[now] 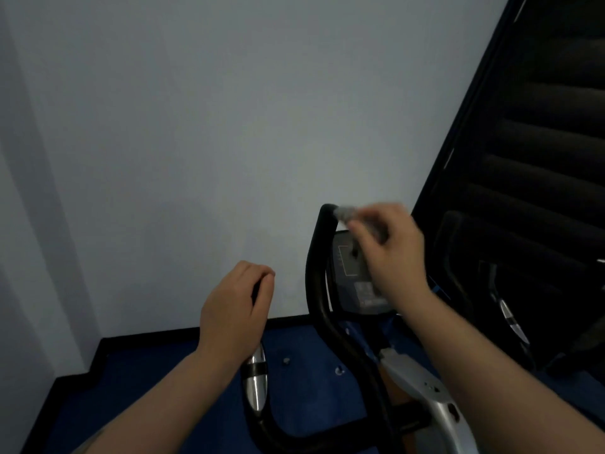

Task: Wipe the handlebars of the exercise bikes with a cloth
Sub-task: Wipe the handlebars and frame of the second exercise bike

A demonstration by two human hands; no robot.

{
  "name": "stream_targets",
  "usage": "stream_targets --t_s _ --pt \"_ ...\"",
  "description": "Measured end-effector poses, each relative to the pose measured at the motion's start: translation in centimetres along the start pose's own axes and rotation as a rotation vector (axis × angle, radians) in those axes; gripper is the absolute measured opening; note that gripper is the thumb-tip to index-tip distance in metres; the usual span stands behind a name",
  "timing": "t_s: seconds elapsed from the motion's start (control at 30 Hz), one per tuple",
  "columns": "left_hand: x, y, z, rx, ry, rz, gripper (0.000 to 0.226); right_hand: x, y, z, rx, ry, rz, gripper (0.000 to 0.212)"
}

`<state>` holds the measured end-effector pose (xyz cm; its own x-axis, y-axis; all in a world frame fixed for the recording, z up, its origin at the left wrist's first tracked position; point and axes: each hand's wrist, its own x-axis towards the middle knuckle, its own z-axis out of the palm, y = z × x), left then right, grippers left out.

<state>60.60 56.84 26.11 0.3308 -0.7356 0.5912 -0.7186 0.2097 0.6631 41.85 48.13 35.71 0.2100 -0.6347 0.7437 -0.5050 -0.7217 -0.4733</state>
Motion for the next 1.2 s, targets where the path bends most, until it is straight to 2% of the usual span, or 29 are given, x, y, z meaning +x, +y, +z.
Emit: stream_targets --t_s 0.03,0.1,0.13,0.23,0.33,0.47,0.53,0.63,0.7,0.77,0.8,0.9,0.97,1.1,1.2 --pt "0.0 0.0 0.0 0.002 0.001 0.0 0.02 1.9 -0.6 0.2 0.026 0.051 0.006 0.012" --pt "-0.1 -0.1 0.0 0.005 -0.009 -0.005 0.021 3.8 -1.5 1.7 0.09 -0.009 0.095 0.01" --pt "-0.1 -0.1 -0.1 0.003 -0.013 -0.008 0.021 3.6 -1.7 2.5 0.119 -0.036 0.144 0.01" --pt "-0.1 0.1 -0.2 -0.02 -0.02 -0.014 0.023 0.6 -0.8 3.4 0.167 0.067 0.216 0.012" --pt "-0.1 0.1 -0.1 -0.034 -0.013 -0.023 0.023 -1.5 0.7 2.6 0.226 0.032 0.357 0.009" --pt "-0.1 0.0 -0.1 -0.017 -0.017 -0.008 0.023 0.1 -0.9 4.1 0.46 0.247 0.383 0.006" --pt "-0.2 0.0 -0.1 -0.029 -0.02 -0.024 0.023 -1.4 -1.7 5.7 0.44 0.286 0.406 0.005" --pt "-0.3 0.1 0.0 -0.072 -0.005 -0.037 0.021 -5.2 -1.0 5.9 0.366 0.145 0.467 0.005" --pt "-0.5 0.1 0.2 -0.081 -0.01 -0.034 0.02 -4.7 -0.9 4.5 0.279 0.124 0.399 0.006" --pt "-0.5 0.0 0.1 -0.077 -0.018 -0.036 0.02 -2.3 -1.4 3.5 0.163 0.206 0.152 0.009" --pt "-0.6 0.1 0.1 -0.078 -0.018 -0.038 0.021 -0.9 -1.9 3.5 0.085 0.19 0.018 0.012" --pt "-0.5 0.1 -0.3 -0.068 -0.034 -0.029 0.022 0.2 -2.5 4.9 -0.285 0.009 -0.209 0.012" --pt "-0.4 0.0 -0.5 -0.052 -0.052 -0.018 0.023 -1.5 -1.9 5.5 -0.387 -0.05 -0.239 0.009" --pt "-0.2 -0.2 -0.9 -0.029 -0.089 -0.005 0.023 -3.4 -1.5 4.6 -0.315 -0.21 -0.248 0.01" --pt "-0.2 -0.2 -0.7 -0.041 -0.074 -0.021 0.021 0.4 -2.7 3.9 -0.298 -0.047 -0.257 0.01"
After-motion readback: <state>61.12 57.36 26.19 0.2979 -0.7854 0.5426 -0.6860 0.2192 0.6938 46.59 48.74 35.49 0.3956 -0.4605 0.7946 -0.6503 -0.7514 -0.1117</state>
